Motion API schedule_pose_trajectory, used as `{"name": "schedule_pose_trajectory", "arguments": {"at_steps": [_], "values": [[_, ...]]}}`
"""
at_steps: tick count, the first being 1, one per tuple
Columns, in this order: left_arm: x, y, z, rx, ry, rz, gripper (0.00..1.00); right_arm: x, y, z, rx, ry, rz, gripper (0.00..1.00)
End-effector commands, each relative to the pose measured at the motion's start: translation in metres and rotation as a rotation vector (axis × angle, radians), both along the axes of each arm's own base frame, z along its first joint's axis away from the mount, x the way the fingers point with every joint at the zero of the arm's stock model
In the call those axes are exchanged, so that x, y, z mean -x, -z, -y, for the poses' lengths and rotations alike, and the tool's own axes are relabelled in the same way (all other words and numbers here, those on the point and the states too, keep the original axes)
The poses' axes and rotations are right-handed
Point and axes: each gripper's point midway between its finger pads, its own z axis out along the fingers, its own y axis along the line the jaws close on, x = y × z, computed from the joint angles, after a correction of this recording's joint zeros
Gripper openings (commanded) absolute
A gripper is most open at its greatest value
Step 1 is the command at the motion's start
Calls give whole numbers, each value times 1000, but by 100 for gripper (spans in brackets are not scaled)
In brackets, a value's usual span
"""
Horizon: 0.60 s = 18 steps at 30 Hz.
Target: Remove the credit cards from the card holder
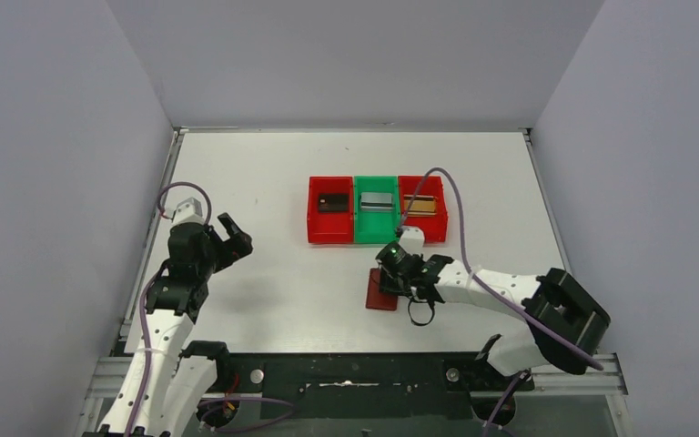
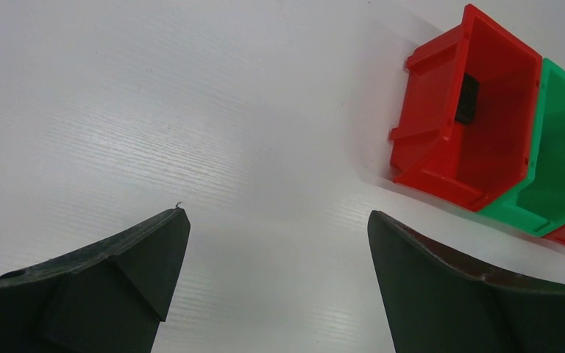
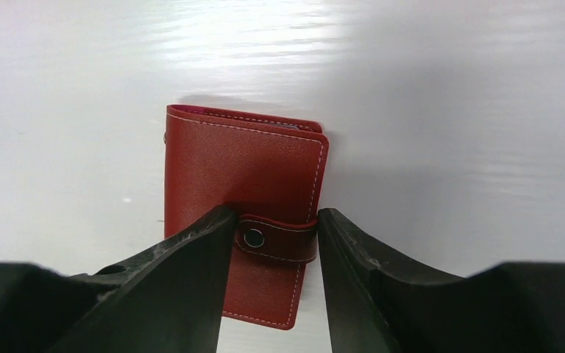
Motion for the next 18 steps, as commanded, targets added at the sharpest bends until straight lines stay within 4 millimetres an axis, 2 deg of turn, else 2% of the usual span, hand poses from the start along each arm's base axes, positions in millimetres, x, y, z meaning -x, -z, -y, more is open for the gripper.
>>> {"name": "schedule_pose_trajectory", "arguments": {"at_steps": [1,4,7,8,12,16,18], "values": [[-13,-3,2,2,15,23,94,-14,-17,-33,57,-18,43,51],[-15,4,3,-4,28,-8,94,-23,-27,-49,87,-42,51,62],[-17,7,5,-10,41,-18,94,-30,-37,-51,102,-2,66,94],[-18,7,5,-11,48,-15,94,-30,-38,-47,112,22,67,99],[-21,3,14,-1,106,3,89,-30,-42,-29,112,117,117,98],[-22,0,39,54,229,14,81,-28,-38,-35,21,85,92,99],[-19,2,54,84,301,2,77,-26,-35,-37,-8,89,86,91]]}}
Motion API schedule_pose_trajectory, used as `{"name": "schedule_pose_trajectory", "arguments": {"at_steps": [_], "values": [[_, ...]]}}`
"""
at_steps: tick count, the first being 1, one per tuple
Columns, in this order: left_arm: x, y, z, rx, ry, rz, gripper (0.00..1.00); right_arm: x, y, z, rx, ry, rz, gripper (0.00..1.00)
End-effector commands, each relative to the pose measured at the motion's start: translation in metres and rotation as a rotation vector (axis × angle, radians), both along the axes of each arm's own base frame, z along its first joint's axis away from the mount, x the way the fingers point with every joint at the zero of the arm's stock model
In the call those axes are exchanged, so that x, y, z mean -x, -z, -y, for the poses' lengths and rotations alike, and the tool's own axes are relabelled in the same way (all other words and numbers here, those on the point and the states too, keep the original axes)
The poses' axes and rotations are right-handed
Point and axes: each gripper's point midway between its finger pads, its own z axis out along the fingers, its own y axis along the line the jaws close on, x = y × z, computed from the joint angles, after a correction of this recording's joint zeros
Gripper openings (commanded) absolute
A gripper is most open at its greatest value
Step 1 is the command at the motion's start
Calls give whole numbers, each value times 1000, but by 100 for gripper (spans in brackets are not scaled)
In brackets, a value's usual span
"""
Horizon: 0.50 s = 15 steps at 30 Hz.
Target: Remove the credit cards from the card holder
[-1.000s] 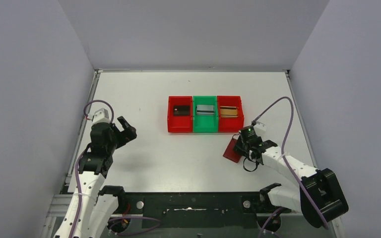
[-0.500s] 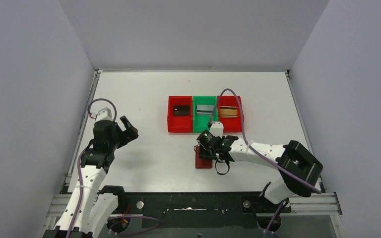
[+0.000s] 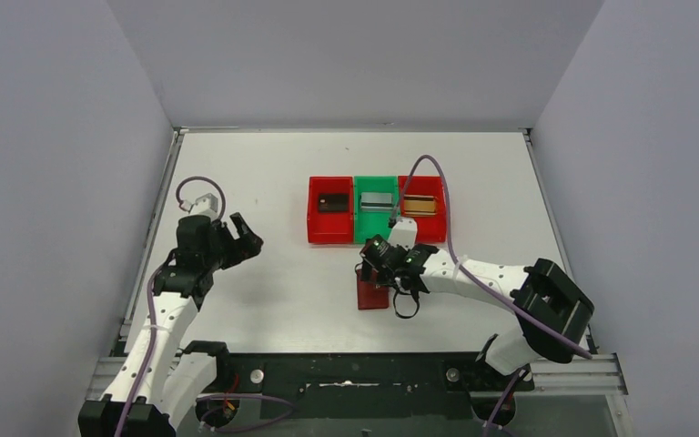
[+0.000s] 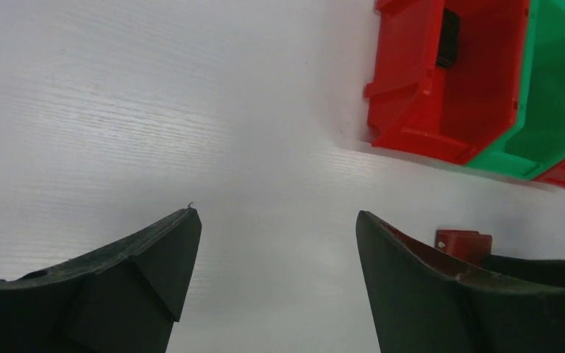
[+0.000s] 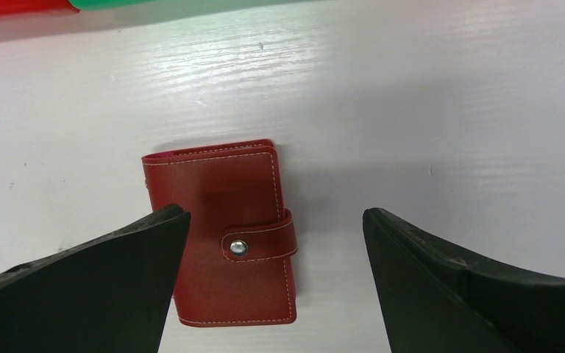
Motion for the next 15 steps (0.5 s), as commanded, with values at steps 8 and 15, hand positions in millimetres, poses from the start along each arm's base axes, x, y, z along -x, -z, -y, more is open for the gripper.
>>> {"name": "schedule_pose_trajectory", "arguments": {"at_steps": [8,15], "values": [[17,0,126,209,371,-22,71,13,7,-36,-211,-22,4,66],[44,26,181,193,441,-89,65,23,21,-22,-86,20,3,39]]}}
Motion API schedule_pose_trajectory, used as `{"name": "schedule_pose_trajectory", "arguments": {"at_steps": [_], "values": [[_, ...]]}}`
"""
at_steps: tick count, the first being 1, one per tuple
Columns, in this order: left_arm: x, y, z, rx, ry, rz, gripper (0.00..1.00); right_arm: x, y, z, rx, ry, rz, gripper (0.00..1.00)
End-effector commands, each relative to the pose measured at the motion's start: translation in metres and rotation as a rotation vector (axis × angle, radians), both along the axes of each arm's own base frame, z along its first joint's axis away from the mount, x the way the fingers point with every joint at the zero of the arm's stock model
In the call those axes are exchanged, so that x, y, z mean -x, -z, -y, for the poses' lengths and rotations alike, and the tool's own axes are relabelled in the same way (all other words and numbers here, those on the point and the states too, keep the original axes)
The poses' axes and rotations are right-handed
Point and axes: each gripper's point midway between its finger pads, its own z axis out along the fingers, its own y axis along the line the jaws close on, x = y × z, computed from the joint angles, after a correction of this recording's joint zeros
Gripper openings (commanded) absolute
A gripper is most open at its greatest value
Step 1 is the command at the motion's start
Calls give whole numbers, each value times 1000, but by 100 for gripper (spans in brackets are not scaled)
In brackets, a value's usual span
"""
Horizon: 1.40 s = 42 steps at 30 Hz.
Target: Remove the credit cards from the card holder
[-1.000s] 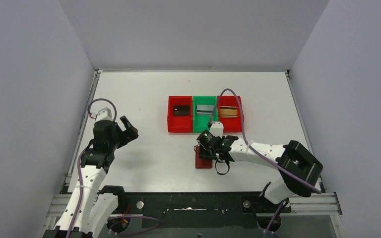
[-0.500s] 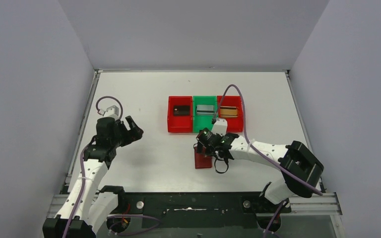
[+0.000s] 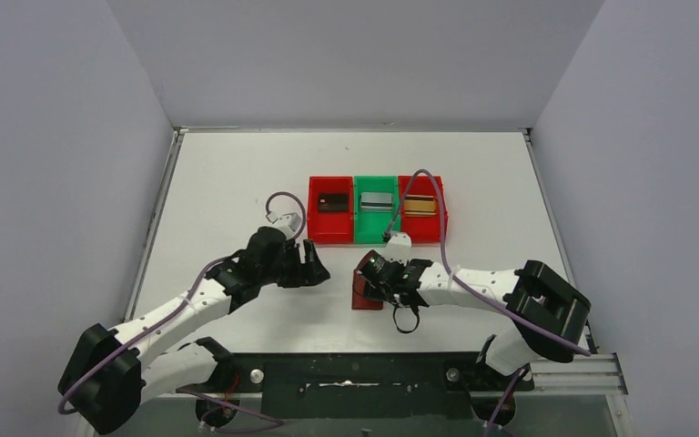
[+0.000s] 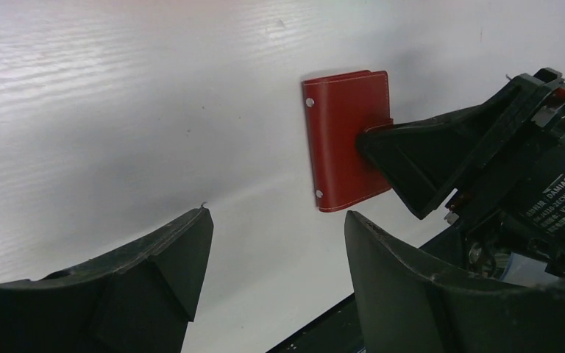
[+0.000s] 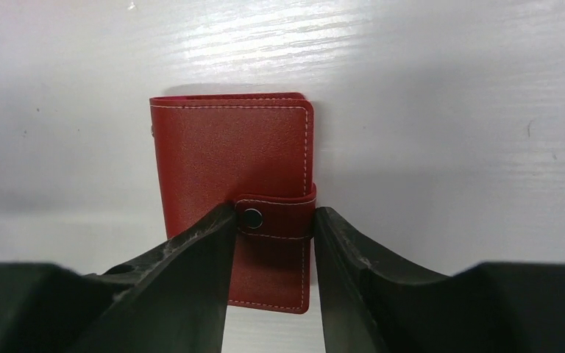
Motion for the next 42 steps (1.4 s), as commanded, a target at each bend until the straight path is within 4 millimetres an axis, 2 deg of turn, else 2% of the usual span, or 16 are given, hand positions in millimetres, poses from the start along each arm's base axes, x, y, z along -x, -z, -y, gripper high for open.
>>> {"name": "schedule_pose_trajectory", "arguments": {"at_steps": [1,4,9,15,19,23,25,28,30,32,33,37,39,42], "values": [[-7,-4,24,48,-43,23,64,-5,-3,4,33,56,48,38],[4,1,34,49,-38,11,63,-2,-5,4,11,55,64,34],[18,9,54,101,-23,9,61,3,-13,-18,-147,-21,104,23],[20,39,66,60,-44,-28,52,18,-6,-30,-297,-54,100,23],[36,51,81,87,-17,-46,50,31,1,-41,-378,-98,78,22],[48,65,87,92,25,-83,48,33,8,-42,-386,-88,63,20],[50,74,86,72,20,-105,47,34,9,-46,-404,-89,60,19],[50,82,83,58,3,-120,34,33,4,-54,-431,-115,70,16],[48,85,79,40,-11,-116,25,32,2,-53,-431,-107,76,15],[47,89,73,13,-32,-115,20,30,2,-50,-427,-95,80,15],[47,91,70,1,-39,-115,14,29,1,-49,-429,-92,86,16],[45,92,59,-52,-62,-98,0,25,-13,-48,-519,-97,115,16],[44,95,50,-82,-82,-94,0,23,-14,-40,-529,-86,121,16],[47,101,37,-121,-110,-104,0,17,-3,-15,-485,-32,105,16]]}}
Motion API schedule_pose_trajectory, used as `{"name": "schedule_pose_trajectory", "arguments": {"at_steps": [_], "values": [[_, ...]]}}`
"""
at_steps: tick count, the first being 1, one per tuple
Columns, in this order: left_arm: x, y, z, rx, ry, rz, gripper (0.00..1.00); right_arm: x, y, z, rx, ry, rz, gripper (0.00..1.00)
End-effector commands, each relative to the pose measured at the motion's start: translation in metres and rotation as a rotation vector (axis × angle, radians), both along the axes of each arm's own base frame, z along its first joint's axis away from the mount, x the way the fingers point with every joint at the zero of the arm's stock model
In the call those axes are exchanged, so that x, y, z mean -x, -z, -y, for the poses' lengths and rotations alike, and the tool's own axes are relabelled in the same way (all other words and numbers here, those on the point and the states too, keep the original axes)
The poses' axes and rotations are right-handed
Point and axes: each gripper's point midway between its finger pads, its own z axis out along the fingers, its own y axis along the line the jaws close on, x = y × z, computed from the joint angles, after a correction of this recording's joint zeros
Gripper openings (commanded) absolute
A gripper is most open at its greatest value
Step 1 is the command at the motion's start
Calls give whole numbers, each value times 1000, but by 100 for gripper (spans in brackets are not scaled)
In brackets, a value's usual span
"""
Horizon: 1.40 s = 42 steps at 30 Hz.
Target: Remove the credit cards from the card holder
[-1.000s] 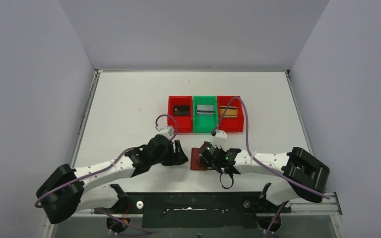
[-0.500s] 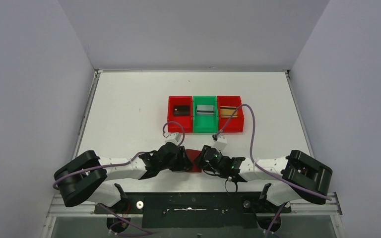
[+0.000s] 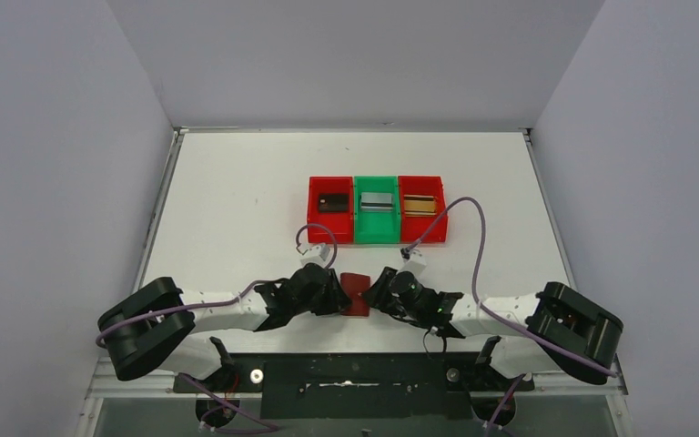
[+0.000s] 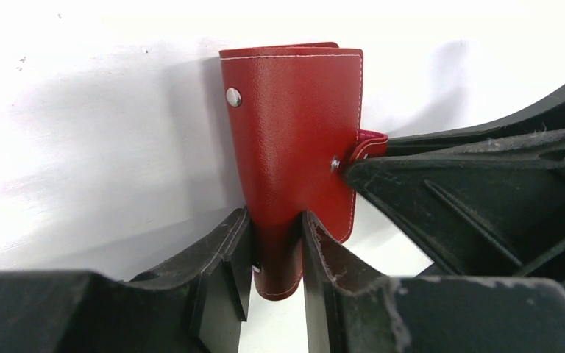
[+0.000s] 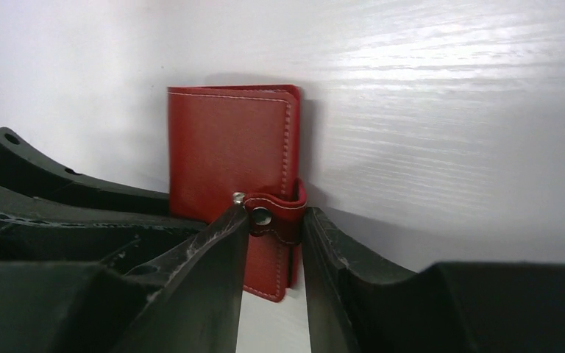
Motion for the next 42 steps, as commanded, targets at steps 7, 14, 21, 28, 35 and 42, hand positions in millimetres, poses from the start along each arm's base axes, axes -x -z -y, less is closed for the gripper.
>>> {"name": "schedule_pose_trajectory", "arguments": {"at_steps": [7,14,21,28,35,42], "values": [[7,27,-49,-194,-97,-38,0,-6,-13,33,-5,-58,-1,53],[6,21,-47,-239,-101,-64,0,-8,-23,50,220,-118,-19,66],[1,19,-27,-215,-57,-69,0,5,-32,32,146,-182,-73,66],[6,35,-36,-254,-40,-73,0,2,-17,9,142,-162,-44,68],[19,40,-54,-291,26,-55,3,-15,17,35,377,89,-80,55],[23,42,-61,-240,27,-28,5,-22,12,36,381,116,-53,42]]}}
